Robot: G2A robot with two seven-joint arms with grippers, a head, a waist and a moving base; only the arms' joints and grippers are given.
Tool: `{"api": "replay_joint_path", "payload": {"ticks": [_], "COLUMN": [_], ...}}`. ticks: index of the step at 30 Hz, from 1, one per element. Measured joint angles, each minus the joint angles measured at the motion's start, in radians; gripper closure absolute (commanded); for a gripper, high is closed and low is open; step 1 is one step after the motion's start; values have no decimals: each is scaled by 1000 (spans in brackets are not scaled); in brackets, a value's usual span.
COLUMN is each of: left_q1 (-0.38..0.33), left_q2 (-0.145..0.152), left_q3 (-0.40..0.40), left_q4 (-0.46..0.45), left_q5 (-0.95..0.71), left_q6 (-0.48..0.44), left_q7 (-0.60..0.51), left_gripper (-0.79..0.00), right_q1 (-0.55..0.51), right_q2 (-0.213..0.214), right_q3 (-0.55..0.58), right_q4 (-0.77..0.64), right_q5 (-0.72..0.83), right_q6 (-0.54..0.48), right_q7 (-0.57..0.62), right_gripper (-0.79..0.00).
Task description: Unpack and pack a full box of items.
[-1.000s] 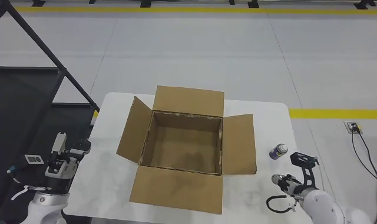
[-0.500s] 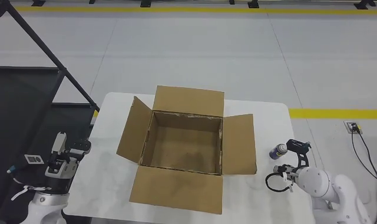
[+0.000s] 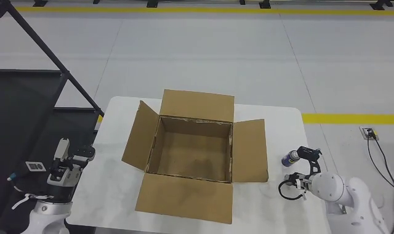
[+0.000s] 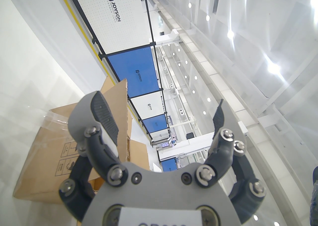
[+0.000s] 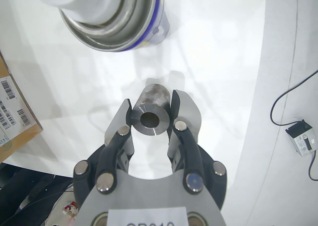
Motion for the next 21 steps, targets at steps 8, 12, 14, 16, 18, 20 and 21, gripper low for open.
{"api": "replay_joint_path", "payload": {"ticks": [8,12,14,16,18,20,21], "left_q1": [0,0,5,18,33,52,61], "left_q2": [0,0,1,2,4,6,8], "left_q3": [0,0,-4,-15,-25,-37,-43], "left_q4": [0,0,4,14,25,44,57], "left_q5": [0,0,9,26,36,42,50], "left_q6": [0,0,1,-10,-25,-39,-46], "left_q7": [0,1,0,-13,-30,-62,-88], "left_gripper": [-785,-785,-785,-785,-785,-785,-785], "right_q1": [-35,-120,-166,-223,-279,-332,-349], "right_q2": [3,2,0,-2,-4,-3,-2], "right_q3": [14,43,57,69,78,90,92], "right_q4": [-62,-214,-293,-389,-457,-504,-512], "right_q5": [36,104,141,192,239,281,307], "right_q6": [-17,-63,-96,-174,-273,-405,-495], "right_q7": [-59,-186,-255,-368,-482,-603,-654], "right_gripper": [-785,-785,-785,-785,-785,-785,-785]}}
